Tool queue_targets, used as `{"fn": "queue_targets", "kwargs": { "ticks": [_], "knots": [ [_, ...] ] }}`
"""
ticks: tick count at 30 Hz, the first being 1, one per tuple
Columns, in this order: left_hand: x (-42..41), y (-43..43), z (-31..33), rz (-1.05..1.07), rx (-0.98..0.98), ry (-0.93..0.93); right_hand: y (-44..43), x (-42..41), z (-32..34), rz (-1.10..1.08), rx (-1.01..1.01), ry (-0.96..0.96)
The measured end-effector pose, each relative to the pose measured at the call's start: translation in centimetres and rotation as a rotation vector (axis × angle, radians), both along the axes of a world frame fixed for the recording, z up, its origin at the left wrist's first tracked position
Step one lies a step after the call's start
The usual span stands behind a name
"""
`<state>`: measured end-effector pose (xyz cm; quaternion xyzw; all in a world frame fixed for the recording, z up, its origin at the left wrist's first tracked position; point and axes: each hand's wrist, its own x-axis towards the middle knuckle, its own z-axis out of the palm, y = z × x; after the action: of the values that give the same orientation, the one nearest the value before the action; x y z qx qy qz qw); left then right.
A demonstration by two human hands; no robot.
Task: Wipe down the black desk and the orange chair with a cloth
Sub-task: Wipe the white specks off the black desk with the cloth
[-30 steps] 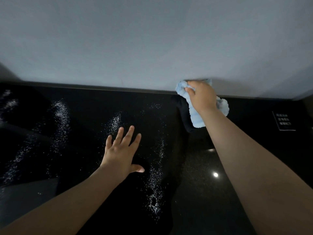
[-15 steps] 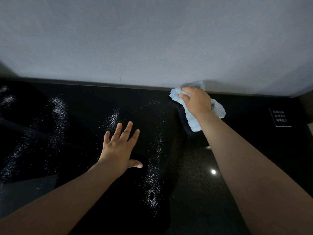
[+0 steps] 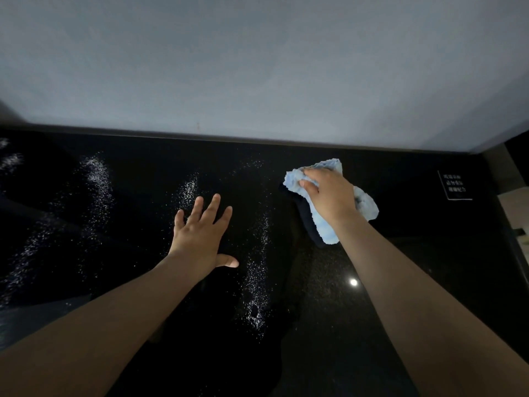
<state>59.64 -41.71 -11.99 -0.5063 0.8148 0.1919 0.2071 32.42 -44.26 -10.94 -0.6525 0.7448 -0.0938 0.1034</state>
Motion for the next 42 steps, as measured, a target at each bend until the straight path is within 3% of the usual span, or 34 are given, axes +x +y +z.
{"fn": "queue_targets", "kwargs": {
  "ticks": [23,30,42],
  "knots": [
    [-0.7,0.6,0.3,0.015,-0.050,-0.057,8.4,0.9,-0.4,-0.013,-0.041,0.013],
    [-0.3,6.3,0.9,-0.001,-0.009,0.113,10.9,1.1,-0.2,-0.005,-0.030,-0.005],
    [1.0,12.7,0.9,-0.049,0.096,0.003,15.9,2.0,-0.2,-0.025,0.033,0.023]
  ]
}}
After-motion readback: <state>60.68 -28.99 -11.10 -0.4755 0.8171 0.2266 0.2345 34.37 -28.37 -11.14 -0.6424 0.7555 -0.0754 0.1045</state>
